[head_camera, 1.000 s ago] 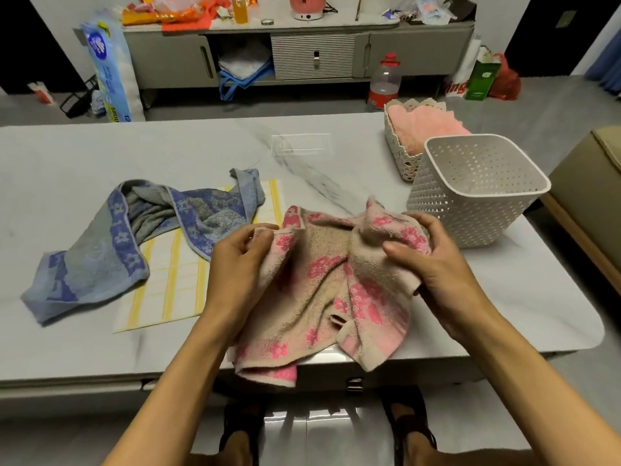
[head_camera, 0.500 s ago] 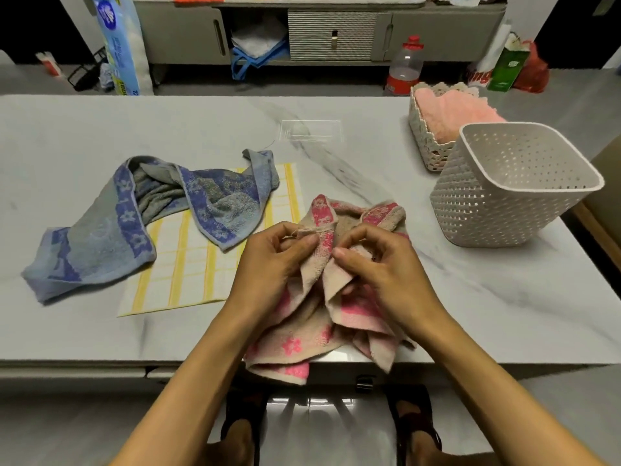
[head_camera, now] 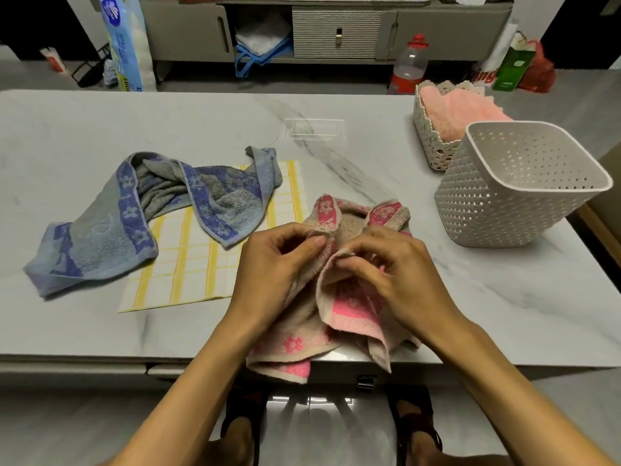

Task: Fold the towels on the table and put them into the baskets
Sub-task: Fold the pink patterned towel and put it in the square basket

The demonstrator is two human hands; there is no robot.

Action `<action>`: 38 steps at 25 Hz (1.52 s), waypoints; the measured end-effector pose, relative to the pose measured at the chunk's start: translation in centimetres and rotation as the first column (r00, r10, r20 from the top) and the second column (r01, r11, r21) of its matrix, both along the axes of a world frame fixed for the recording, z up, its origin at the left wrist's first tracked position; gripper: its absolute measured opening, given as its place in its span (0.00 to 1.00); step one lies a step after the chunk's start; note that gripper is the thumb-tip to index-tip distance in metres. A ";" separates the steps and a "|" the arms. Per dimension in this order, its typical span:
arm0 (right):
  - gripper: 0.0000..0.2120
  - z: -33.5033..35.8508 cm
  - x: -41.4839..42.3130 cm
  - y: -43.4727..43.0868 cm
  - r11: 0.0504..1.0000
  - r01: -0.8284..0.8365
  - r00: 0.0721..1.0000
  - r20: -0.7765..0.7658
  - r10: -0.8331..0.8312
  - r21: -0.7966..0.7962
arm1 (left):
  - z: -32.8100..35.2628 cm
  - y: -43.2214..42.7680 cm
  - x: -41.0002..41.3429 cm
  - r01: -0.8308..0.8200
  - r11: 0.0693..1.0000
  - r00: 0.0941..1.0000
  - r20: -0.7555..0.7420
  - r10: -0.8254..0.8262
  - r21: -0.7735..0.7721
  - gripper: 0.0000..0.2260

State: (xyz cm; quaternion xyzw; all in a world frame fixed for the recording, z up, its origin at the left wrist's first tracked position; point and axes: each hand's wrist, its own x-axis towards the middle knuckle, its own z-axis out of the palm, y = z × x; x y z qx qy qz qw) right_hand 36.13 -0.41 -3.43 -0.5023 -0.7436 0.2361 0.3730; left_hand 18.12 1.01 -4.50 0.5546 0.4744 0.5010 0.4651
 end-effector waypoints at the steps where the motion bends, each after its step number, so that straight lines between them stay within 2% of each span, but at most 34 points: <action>1: 0.06 -0.1 0.0 0.0 0.995 0.022 0.994 0.101 -0.032 0.097 | 0.1 -0.2 0.1 0.024 1.000 0.999 -0.040 -0.023 0.012 0.04; 3: 0.08 -0.3 0.1 0.3 0.992 0.006 0.985 0.169 -0.027 0.124 | 0.2 -0.5 0.3 0.073 0.997 0.993 -0.099 -0.069 0.031 0.06; 8: 0.09 -0.6 0.3 0.4 0.995 -0.017 0.982 0.188 -0.001 0.094 | 0.4 -0.9 0.3 0.118 0.989 0.967 -0.235 -0.094 0.093 0.07; 18: 0.07 -0.3 0.1 0.2 0.999 0.018 0.990 0.138 -0.024 0.043 | 0.2 -0.6 -0.3 0.186 0.980 0.941 -0.298 -0.158 0.067 0.10; 23: 0.06 -0.5 -0.1 0.1 0.999 0.053 0.993 0.105 -0.052 -0.005 | 0.3 -0.5 -0.3 0.245 0.955 0.917 -0.360 -0.172 0.167 0.10; 26: 0.07 -0.3 -0.1 -0.2 0.996 0.072 0.996 0.052 -0.069 -0.056 | 0.2 -0.6 -0.1 0.266 0.946 0.919 -0.345 -0.190 0.187 0.11; 30: 0.07 -0.4 -0.1 -0.1 0.992 0.068 0.998 -0.005 -0.069 -0.111 | 0.0 -0.3 -0.5 0.263 0.956 0.931 -0.295 -0.216 0.129 0.13; 34: 0.13 -0.5 -0.3 -0.3 0.981 0.096 0.983 -0.141 -0.120 -0.166 | 0.4 -0.5 -1.0 0.285 0.944 0.902 -0.381 -0.205 0.166 0.10; 36: 0.16 -0.2 -0.1 -0.1 0.988 0.028 0.988 -0.143 -0.050 -0.154 | 0.6 -0.6 -0.9 0.252 0.948 0.914 -0.369 -0.168 0.193 0.10; 38: 0.13 -0.1 0.3 0.2 0.991 -0.046 0.994 -0.101 0.033 -0.127 | 0.8 -0.7 -0.9 0.213 0.960 0.933 -0.328 -0.145 0.182 0.11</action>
